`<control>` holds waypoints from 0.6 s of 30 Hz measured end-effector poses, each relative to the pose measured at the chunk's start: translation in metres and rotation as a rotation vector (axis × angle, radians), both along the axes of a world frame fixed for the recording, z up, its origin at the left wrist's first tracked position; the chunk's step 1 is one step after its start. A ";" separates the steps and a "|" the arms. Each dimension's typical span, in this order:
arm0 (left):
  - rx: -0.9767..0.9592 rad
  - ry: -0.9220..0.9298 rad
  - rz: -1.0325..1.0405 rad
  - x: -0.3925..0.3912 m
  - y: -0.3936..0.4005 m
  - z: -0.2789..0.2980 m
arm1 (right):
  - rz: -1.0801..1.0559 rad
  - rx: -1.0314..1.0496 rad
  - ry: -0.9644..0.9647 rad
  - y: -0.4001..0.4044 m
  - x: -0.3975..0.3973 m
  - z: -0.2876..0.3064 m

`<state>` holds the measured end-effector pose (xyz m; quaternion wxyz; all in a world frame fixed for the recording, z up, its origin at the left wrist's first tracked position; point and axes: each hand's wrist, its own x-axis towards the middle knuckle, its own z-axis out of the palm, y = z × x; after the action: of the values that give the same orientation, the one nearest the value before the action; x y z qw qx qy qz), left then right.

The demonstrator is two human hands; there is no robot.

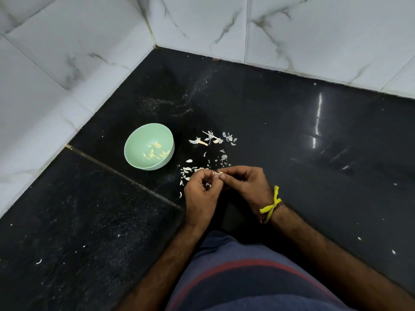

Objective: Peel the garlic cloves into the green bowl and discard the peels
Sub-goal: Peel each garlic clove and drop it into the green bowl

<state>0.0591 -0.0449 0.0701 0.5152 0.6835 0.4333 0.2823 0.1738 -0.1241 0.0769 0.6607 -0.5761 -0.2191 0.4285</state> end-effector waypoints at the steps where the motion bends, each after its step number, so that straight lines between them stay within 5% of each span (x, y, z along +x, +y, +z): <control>1: 0.003 0.009 0.000 0.001 0.000 0.001 | -0.004 -0.007 0.004 0.000 0.000 0.000; 18: -0.184 -0.025 0.032 0.004 -0.005 0.000 | -0.095 -0.039 -0.134 0.001 -0.006 -0.005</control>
<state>0.0636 -0.0504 0.0697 0.5767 0.6226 0.4617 0.2581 0.1676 -0.1235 0.0717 0.6528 -0.6261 -0.2268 0.3612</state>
